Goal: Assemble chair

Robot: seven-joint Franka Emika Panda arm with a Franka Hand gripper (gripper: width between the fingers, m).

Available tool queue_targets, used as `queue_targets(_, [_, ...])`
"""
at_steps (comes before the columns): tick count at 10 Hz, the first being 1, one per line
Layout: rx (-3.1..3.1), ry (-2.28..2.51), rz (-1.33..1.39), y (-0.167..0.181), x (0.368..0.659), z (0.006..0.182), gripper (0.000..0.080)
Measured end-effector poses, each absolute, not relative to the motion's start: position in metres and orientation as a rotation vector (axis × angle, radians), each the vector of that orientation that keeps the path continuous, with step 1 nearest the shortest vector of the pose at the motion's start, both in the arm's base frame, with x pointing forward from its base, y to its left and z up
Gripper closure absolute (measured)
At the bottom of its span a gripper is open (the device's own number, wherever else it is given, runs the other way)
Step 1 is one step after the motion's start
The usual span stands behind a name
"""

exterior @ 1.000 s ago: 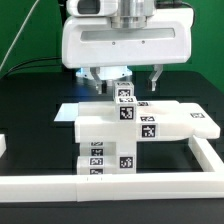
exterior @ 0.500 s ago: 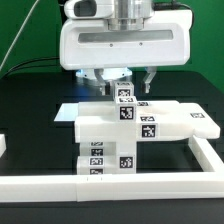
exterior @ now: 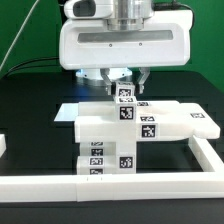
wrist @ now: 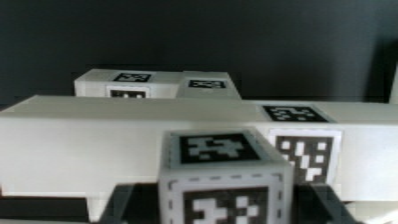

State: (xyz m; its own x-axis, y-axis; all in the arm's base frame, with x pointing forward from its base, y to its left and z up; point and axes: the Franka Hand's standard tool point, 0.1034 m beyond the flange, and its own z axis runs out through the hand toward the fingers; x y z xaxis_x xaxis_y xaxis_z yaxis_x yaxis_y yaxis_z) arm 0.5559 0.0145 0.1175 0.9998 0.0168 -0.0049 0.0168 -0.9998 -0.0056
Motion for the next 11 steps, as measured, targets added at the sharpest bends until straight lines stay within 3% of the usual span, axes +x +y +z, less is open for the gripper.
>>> queue_targets(11, [-2.864,1.205,0.020,0.0067,0.5550,0.1166,0.0515])
